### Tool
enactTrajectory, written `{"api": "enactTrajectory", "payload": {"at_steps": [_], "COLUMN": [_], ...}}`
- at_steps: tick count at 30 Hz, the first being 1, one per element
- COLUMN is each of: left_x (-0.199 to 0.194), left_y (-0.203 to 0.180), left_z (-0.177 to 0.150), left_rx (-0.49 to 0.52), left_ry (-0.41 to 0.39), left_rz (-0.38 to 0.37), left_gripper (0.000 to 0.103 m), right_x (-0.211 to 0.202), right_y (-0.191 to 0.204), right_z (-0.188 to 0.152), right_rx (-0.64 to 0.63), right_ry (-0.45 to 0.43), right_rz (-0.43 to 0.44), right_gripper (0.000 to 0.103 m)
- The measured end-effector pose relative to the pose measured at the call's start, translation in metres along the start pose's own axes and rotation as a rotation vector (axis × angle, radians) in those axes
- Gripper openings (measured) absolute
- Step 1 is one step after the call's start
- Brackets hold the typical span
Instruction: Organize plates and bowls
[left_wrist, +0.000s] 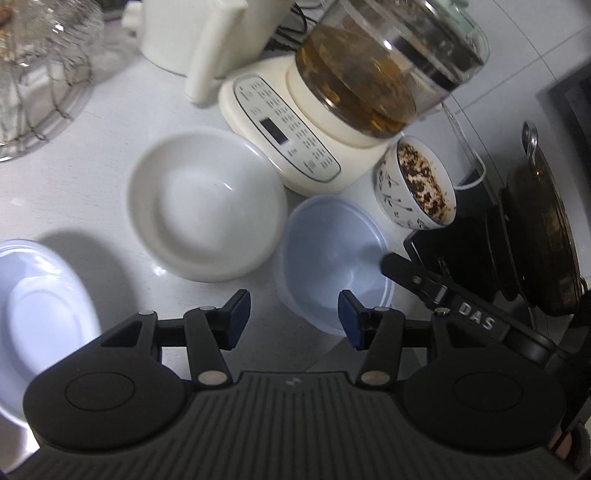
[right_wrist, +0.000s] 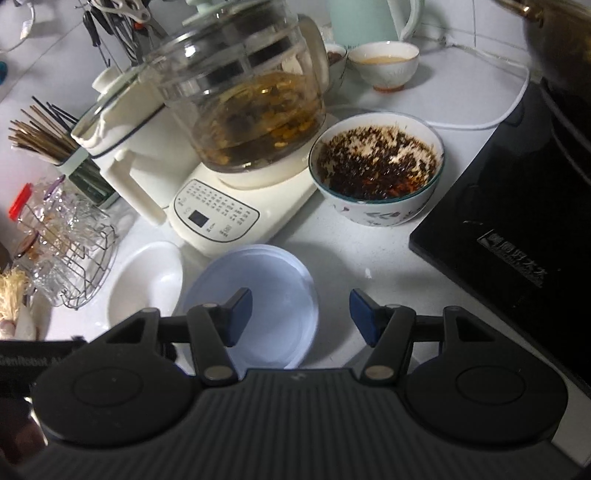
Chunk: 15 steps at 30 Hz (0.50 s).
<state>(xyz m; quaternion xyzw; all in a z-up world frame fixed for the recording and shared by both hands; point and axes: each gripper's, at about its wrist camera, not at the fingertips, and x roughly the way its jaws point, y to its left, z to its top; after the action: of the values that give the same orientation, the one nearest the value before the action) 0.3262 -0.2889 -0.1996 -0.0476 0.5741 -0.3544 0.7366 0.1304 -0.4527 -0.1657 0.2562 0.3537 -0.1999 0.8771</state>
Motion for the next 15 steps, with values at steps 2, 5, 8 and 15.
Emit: {"api": "enactTrajectory", "payload": {"at_steps": [2, 5, 8, 15], "left_x": [0.008, 0.018, 0.027, 0.038], "left_y": [-0.001, -0.002, -0.002, -0.002], "left_z": [0.002, 0.005, 0.008, 0.006], "left_rx": [0.001, 0.011, 0.012, 0.037], "left_ry": [0.018, 0.027, 0.039, 0.029], "left_rz": [-0.015, -0.025, -0.025, -0.008], "left_gripper": [0.058, 0.058, 0.057, 0.033], "right_x": [0.006, 0.014, 0.021, 0.030], "right_y": [0.000, -0.001, -0.004, -0.007], "right_z": [0.000, 0.000, -0.002, -0.006], "right_rx": [-0.003, -0.007, -0.001, -0.016], "right_ry": [0.012, 0.019, 0.023, 0.035], "right_rz": [-0.004, -0.001, 0.000, 0.016], "right_gripper": [0.052, 0.042, 0.030, 0.015]}}
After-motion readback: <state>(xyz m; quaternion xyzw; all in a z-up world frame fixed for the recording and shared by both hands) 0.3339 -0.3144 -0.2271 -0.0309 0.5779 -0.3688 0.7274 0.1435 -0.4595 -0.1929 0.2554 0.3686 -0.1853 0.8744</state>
